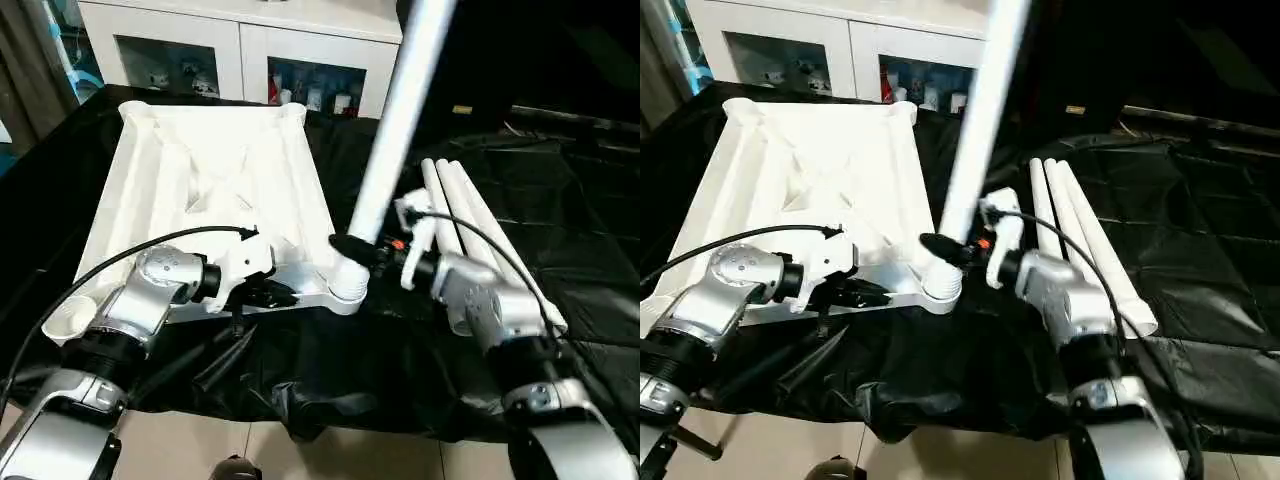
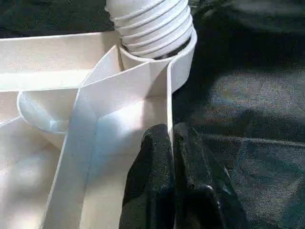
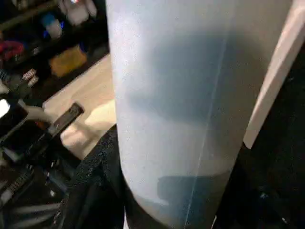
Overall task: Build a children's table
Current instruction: Insert table leg to table base
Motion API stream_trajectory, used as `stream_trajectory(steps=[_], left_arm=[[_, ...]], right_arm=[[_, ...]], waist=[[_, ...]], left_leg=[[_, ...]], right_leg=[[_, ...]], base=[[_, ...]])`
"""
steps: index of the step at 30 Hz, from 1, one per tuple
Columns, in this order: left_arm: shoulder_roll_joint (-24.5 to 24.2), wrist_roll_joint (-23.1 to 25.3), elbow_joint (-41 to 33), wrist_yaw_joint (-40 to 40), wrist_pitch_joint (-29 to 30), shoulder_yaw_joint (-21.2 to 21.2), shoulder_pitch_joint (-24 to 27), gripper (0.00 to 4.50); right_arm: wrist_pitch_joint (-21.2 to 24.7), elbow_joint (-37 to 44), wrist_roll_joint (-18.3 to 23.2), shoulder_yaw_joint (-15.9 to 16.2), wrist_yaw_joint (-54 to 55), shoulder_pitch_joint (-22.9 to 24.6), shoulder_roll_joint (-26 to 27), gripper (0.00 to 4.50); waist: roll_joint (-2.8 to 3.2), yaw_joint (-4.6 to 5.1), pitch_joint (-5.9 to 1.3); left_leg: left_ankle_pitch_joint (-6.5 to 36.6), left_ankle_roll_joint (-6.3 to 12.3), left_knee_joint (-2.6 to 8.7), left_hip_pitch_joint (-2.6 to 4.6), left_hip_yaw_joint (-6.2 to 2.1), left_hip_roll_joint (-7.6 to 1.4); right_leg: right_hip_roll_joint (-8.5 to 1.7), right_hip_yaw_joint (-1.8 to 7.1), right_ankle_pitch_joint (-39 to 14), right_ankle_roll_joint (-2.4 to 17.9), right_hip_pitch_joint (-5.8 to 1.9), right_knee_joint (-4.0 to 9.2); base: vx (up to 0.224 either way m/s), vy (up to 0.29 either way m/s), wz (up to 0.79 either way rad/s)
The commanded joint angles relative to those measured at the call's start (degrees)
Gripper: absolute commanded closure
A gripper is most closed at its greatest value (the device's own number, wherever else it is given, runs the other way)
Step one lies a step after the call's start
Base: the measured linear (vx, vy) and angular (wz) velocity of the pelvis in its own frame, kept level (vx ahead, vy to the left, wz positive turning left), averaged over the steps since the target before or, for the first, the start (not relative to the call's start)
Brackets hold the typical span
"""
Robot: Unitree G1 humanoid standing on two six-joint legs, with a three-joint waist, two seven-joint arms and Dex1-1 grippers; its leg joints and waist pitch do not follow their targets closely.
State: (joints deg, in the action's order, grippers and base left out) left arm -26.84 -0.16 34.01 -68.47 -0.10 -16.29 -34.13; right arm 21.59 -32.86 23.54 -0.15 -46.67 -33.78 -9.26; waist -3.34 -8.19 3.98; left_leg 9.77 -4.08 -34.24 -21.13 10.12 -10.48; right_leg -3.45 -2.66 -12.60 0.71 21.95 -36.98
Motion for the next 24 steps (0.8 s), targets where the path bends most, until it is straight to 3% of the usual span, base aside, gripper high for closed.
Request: stream_trajectory(steps=[1,2,4,5,7,8,10,13,14,16,19,23,24], left_arm=[[0.92,-1.11,-0.61,2.52,-0.91,2.09,-0.12,4.50],[1.08,-1.27,-0.68,2.98,-0.77,2.42,-0.04,4.50],[1.30,-1.57,-0.83,3.53,-0.53,2.88,0.14,4.50],[1.39,-1.63,-0.78,3.65,-0.49,2.98,0.12,4.50],[1.52,-1.59,-0.60,3.88,-0.43,3.07,0.03,4.50],[1.61,-1.48,-0.41,4.13,-0.43,3.10,-0.12,4.50],[1.67,-1.37,-0.19,4.33,-0.47,3.09,-0.29,4.50],[1.59,-1.03,0.37,4.78,-0.84,2.90,-0.62,4.50],[1.55,-0.88,0.69,4.93,-0.98,2.86,-0.84,4.50],[1.53,-0.73,1.15,5.03,-1.16,2.89,-1.12,4.50],[1.60,-0.54,1.45,5.26,-1.21,2.85,-1.40,4.50],[1.47,-0.54,1.28,5.11,-1.27,2.63,-1.31,4.50],[1.43,-0.58,0.99,5.01,-1.25,2.53,-1.14,4.50]], right_arm=[[-1.08,-3.86,-1.39,-1.08,1.09,1.99,-1.19,2.62],[-1.79,-4.27,-1.29,-1.25,0.98,2.52,-1.15,2.62],[-2.86,-4.40,-0.85,-1.75,0.74,3.83,-0.94,2.62],[-3.09,-4.26,-0.66,-1.96,0.57,4.31,-0.85,2.62],[-4.21,-4.15,-0.47,-2.52,0.44,5.76,-0.50,2.62],[-5.61,-4.11,-0.78,-2.68,0.40,7.09,-0.23,2.62],[-6.93,-4.05,-1.31,-2.53,0.39,8.09,-0.10,2.62],[-10.16,-3.81,-3.09,-0.83,0.40,9.58,-0.23,2.62],[-11.76,-3.14,-4.48,0.43,0.93,10.43,-0.39,2.62],[-13.83,-3.01,-6.08,1.38,1.90,11.13,-0.47,2.62],[-16.05,-3.45,-7.34,1.56,2.84,11.30,-0.49,2.62],[-17.66,-3.05,-9.81,4.13,2.56,11.06,-0.83,2.62],[-17.91,-2.88,-10.33,4.84,2.37,10.99,-1.01,2.62]], waist=[[1.24,0.60,-4.20],[1.60,0.52,-4.23],[1.33,0.58,-4.24],[2.07,0.43,-4.26],[1.68,0.49,-4.28],[2.10,0.44,-4.34],[2.27,0.43,-4.32],[2.27,0.41,-4.21],[2.64,0.43,-4.07],[2.40,0.61,-4.04],[2.52,0.63,-3.98],[2.50,0.75,-4.00],[2.12,0.85,-3.94]], left_leg=[[13.73,-2.56,4.55,1.33,-0.95,-3.15],[13.41,-2.29,4.52,1.23,-1.01,-3.07],[12.86,-1.90,4.53,1.15,-0.96,-3.06],[13.05,-1.83,4.49,1.24,-1.04,-3.10],[13.36,-1.67,4.52,1.25,-0.96,-3.17],[13.71,-1.51,4.55,1.19,-1.06,-3.09],[14.66,-1.58,4.65,1.22,-1.09,-3.12],[16.15,-1.66,4.77,1.32,-1.15,-3.12],[17.55,-1.99,4.91,1.31,-1.29,-3.11],[18.41,-2.13,5.02,1.39,-1.35,-3.11],[19.44,-2.29,5.10,1.48,-1.45,-3.18],[19.90,-2.25,5.29,1.40,-1.52,-3.25],[20.12,-2.13,5.29,1.39,-1.46,-3.22]], right_leg=[[-5.45,2.86,-6.27,12.80,-1.85,4.50],[-5.52,2.87,-6.57,12.95,-1.99,4.41],[-5.39,2.86,-6.28,12.78,-2.09,4.48],[-5.49,2.89,-6.25,12.88,-1.93,4.46],[-5.40,2.86,-6.10,12.92,-1.95,4.58],[-5.36,2.83,-6.12,12.96,-1.99,4.52],[-5.37,2.81,-7.16,12.72,-1.94,4.75],[-5.42,2.84,-9.85,12.33,-1.86,5.04],[-5.54,2.91,-12.56,11.60,-1.75,5.34],[-5.45,2.94,-14.62,11.07,-1.64,5.54],[-5.60,2.99,-16.59,10.67,-1.45,5.77],[-5.41,2.98,-15.51,10.89,-1.39,5.65],[-5.39,2.99,-15.70,10.79,-1.36,5.72]], base=[[0.000,0.000,0.00],[0.000,0.000,0.00],[0.000,0.000,0.00],[0.000,0.000,0.00],[0.000,0.000,0.00],[0.000,0.000,0.00],[0.000,0.000,0.00],[0.000,0.000,0.00],[0.000,0.000,0.00],[0.000,0.000,0.00],[0.000,0.000,0.00],[0.000,0.000,0.00],[0.000,0.000,0.00]])
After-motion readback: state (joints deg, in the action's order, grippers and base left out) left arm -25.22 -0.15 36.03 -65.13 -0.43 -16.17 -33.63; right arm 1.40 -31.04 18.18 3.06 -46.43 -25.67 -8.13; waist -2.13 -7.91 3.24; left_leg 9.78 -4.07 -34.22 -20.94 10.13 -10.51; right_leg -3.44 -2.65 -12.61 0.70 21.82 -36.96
